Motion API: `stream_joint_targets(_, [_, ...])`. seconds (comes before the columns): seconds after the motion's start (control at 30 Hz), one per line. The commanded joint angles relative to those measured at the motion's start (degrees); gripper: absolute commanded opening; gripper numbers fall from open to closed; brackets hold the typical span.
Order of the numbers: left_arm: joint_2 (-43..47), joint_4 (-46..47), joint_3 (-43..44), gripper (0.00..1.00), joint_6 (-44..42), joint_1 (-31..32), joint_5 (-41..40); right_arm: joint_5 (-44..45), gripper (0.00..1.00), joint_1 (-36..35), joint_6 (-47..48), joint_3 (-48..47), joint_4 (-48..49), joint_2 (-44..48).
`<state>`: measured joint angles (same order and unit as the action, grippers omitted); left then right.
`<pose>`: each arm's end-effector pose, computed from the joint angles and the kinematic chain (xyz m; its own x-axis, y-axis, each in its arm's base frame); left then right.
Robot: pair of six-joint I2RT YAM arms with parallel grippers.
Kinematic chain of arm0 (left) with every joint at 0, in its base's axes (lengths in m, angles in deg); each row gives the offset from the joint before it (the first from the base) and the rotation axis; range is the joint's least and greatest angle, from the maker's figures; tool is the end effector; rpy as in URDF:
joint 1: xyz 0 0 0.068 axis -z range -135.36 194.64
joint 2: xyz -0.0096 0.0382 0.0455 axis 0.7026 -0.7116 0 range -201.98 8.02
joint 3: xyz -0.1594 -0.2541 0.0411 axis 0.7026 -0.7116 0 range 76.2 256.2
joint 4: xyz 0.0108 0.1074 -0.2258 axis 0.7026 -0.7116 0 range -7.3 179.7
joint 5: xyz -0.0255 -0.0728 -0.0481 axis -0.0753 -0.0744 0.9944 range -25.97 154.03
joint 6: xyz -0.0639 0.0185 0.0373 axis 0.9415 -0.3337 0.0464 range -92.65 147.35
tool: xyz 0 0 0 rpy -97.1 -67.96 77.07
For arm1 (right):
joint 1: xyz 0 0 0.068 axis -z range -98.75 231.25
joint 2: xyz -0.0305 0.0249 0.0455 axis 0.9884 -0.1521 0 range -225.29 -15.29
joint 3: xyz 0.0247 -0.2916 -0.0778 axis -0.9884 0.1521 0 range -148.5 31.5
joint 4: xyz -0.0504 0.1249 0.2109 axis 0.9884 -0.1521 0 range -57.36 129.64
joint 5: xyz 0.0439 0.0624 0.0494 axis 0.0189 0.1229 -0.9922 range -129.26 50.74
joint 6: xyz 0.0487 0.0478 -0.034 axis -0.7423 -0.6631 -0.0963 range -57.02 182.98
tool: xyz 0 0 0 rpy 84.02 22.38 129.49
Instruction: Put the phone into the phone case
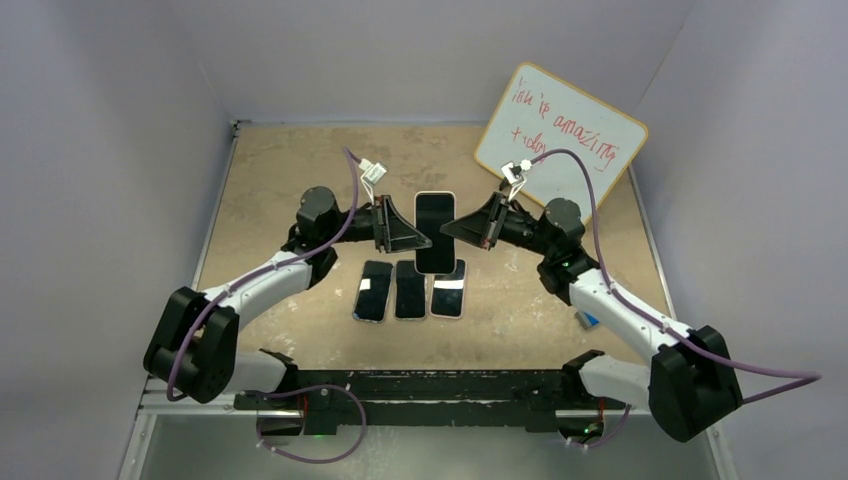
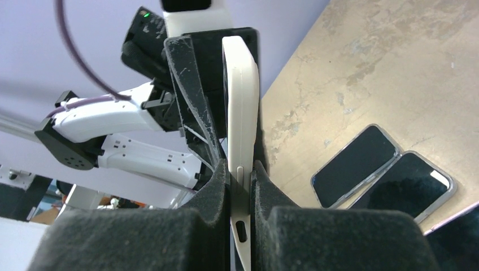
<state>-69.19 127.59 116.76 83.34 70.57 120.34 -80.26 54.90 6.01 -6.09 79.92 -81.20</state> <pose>0.2348 -0.1739 0.3124 -0.8103 -0.1172 -0.5741 0.5703 0.0676 -0.8187 0.2080 0.1504 0.3504 -0.6618 0.3782 -0.6472 -0.6518 0.1362 0.7461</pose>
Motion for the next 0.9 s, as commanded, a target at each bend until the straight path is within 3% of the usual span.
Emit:
stream_joint_targets(0.0, [-0.7, 5.8, -0.3, 0.19, 1.8, 0.9, -0.3, 1.6, 0.03, -0.6, -1.2, -1.2, 4.5, 1.1])
stream_joint_targets(0.1, [-0.7, 7.6, -0.6, 0.0, 3.2, 0.9, -0.3, 0.7, 0.23, -0.5, -0.4, -0.9, 2.4, 1.8])
stream_joint_targets(0.27, [-0.6, 12.8, -1.2, 0.0, 7.1, 0.9, -1.4, -1.1, 0.6, -0.6, 3.3, 1.1, -3.4, 4.7])
stream_joint_targets(0.37, [-0.2, 14.6, -1.2, 0.0, 8.4, 0.9, -2.4, -2.5, 0.72, -0.6, 6.0, 2.7, -6.8, 6.2])
stream_joint_targets(0.73, [-0.1, 17.7, -0.8, 0.0, 9.7, 0.9, -5.1, -5.3, 0.68, -3.4, 7.5, 4.0, -8.4, 4.3])
stream_joint_targets(0.8, [-0.1, 17.6, -0.8, 0.0, 9.5, 0.9, -5.5, -5.0, 0.59, -3.5, 6.7, 4.2, -7.7, 4.2])
stream_joint_targets(0.87, [0.1, 16.4, -0.8, 0.0, 8.1, 0.9, -5.9, -3.9, 0.41, -3.5, 6.6, 3.9, -9.3, 4.2])
